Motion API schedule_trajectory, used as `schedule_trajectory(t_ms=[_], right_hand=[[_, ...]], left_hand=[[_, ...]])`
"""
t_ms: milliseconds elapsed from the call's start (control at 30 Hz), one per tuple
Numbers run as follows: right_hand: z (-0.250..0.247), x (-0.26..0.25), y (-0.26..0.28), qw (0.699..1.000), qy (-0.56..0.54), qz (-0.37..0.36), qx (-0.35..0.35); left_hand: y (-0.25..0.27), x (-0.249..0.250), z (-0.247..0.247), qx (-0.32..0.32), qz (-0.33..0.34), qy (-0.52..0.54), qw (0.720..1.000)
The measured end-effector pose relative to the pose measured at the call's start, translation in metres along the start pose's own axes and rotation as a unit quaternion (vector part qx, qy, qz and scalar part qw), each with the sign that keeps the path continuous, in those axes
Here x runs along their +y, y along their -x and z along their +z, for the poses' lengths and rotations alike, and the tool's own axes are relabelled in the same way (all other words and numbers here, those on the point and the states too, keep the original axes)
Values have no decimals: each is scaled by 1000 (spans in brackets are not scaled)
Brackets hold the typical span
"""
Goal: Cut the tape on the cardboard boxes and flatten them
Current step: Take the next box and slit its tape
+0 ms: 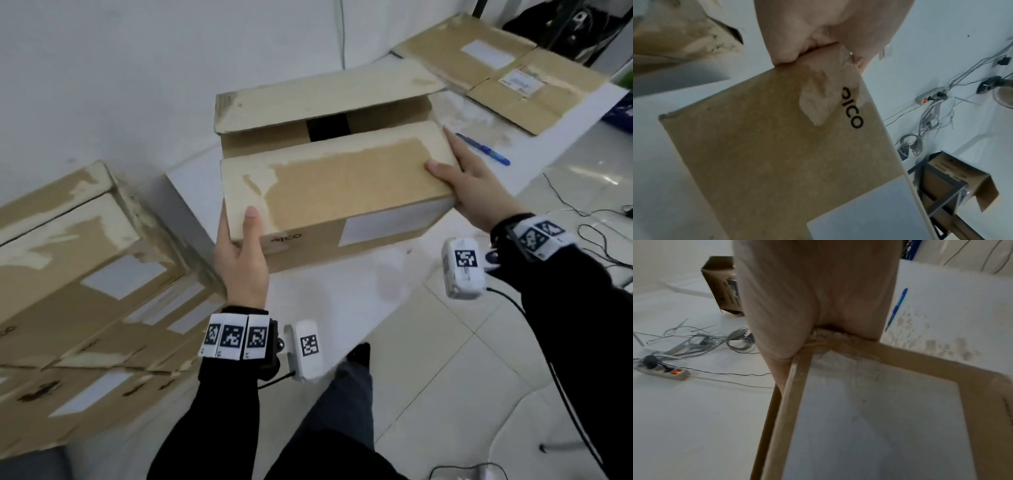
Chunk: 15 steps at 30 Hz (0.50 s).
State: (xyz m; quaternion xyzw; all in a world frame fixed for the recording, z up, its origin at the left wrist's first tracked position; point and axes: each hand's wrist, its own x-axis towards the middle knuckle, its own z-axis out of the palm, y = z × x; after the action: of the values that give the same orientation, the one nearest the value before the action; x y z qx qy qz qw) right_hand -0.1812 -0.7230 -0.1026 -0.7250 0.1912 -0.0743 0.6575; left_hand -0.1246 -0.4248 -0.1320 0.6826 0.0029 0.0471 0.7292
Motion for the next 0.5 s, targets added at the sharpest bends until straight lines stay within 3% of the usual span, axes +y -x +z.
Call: schedule_trajectory(t_ms=[200,333,500], right_hand=[[-57,15,-100,996,78,2,38],[-90,30,-139,994,110,26,-4],[-114,38,-168,996,70,35,-35]], left_hand=[[-30,-34,94,10,-20,-25,999],[-33,-49,142,31,-32,-56,997],[-29,-59,178,73,-36,-87,993]])
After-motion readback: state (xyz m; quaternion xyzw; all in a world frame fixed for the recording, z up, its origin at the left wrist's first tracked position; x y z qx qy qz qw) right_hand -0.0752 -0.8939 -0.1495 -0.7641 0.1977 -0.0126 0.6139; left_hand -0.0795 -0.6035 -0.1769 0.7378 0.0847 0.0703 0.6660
